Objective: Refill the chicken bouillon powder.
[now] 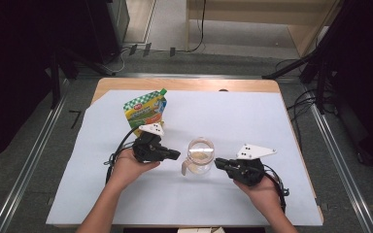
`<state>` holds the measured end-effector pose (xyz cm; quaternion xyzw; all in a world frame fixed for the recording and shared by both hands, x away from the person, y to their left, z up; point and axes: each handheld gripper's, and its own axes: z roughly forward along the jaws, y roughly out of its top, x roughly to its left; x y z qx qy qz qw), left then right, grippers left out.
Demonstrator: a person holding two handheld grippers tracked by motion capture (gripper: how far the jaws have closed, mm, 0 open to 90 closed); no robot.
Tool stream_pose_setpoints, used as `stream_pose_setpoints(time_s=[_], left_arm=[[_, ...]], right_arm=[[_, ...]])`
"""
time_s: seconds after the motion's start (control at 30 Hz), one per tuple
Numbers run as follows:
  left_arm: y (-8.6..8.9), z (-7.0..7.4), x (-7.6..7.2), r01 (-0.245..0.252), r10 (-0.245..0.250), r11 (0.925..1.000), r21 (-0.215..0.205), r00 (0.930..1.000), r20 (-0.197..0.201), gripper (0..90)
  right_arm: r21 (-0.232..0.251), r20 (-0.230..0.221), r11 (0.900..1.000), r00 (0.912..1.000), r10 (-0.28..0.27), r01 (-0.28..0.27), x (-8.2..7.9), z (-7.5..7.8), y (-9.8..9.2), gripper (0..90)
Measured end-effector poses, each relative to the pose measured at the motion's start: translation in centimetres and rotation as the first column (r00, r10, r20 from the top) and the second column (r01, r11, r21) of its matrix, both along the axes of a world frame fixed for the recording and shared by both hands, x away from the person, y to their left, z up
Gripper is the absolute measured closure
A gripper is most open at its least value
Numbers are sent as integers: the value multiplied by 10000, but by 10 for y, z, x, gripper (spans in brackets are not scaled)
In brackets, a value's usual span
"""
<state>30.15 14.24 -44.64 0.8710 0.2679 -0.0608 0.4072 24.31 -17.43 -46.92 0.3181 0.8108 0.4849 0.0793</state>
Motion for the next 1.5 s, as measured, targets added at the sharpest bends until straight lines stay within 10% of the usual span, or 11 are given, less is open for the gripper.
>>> stream_pose_setpoints(time_s=[0.7,1.5], left_arm=[[-20,-9,-5,454,-452,9987,212,9989,-92,900],[-52,-14,-18,1052,-1048,9938,348,9944,-148,900]], right_arm=[[-270,-80,9993,9996,261,-263,-2,-6,12,900],[-319,-85,9964,9969,-788,785,7,-6,4,900]])
